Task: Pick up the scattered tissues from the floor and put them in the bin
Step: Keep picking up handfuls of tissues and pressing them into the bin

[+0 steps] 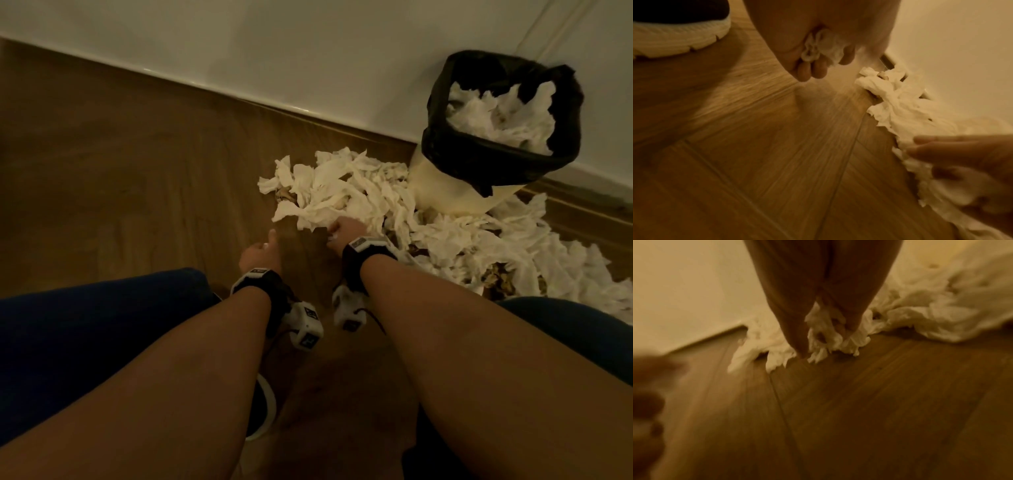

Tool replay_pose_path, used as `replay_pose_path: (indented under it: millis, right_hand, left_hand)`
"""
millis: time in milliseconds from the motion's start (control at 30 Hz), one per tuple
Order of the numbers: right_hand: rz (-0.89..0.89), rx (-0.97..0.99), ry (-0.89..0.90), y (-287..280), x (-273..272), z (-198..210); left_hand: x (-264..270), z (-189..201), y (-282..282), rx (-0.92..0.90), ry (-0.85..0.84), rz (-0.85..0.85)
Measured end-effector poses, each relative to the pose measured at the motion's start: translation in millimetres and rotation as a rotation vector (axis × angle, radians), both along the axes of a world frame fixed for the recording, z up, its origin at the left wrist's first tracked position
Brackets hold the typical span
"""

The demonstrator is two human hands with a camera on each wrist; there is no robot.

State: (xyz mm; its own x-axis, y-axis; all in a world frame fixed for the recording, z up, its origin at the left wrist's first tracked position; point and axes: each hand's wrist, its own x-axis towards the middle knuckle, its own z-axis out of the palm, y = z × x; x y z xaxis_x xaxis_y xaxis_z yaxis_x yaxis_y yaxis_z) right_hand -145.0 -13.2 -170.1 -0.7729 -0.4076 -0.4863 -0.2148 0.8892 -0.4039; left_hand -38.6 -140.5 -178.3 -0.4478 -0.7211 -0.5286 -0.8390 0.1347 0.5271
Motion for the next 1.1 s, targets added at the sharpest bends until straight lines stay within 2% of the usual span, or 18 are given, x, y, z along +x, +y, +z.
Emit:
replay_pose_path:
  millis: [67,133,200,233,267,300,433,500,633,700,833,900,1000,1100]
  right_hand:
    - [-0.221,-0.136,-0.117,2.8,-4.3,6.0]
    - [-0.428,-0.239,-0.298,5.9,-6.8,12.9]
    - [-0.686,-0.430,-0.519,7.3,-6.7,20.2]
    - [-0.754,-0.515,-0.641,8.7,-3.7,26.8]
    - [-0.721,-0.571,-0.695,13.7,-2.6,32.3]
    - [-0.782,-0.636,-0.772,19.2,-3.3,35.4]
    - [-0.887,-0.849,-0.808,39.2,-15.4,40.3]
    - [-0.789,-0.836,-0.799,49.6,-20.4,49.4]
    - [-0.464,-0.627,-0.717,77.5,-31.3,59.4]
    - [-0.359,-0.554,-0.669,86.7,-33.9,65.4]
    - [-0.379,-0.369,-0.587,114.3,-30.4,67.5]
    - [-0.427,-0.351,-0.601,127.0,-26.2,63.6]
    - [-0.353,-0.339,-0.603,134.8,-21.5,67.1]
    - [-0.398,-0.414,-0.615,140.9,-20.0,74.3]
  left_hand:
    - [-1.1,2.8,0.0,-0.057,-0.047,-0.118]
    - [-1.2,1.7,0.7,-0.056,-0.026,-0.143]
    - [1.0,-0.5,5.6,-0.019,0.032,-0.137]
    - [2.8,-0.1,8.6,-0.010,0.069,-0.118]
    - [3.5,1.1,11.1,-0.014,0.091,-0.101]
    - [2.7,2.3,13.3,-0.006,0.096,-0.094]
    - [-4.9,9.0,20.5,0.067,0.003,-0.195]
    - [-6.8,11.1,23.1,0.066,-0.018,-0.258]
    - [-12.4,15.6,30.1,0.016,-0.070,-0.386]
    - [-13.4,19.4,33.4,-0.020,-0.072,-0.391]
    - [-13.0,21.0,40.0,-0.048,-0.075,-0.363]
    - [-9.9,18.1,41.1,-0.051,-0.103,-0.389]
    - [-5.4,17.5,47.4,0.041,-0.089,-0.283]
    - [-8.1,24.6,55.7,0.016,-0.117,-0.321]
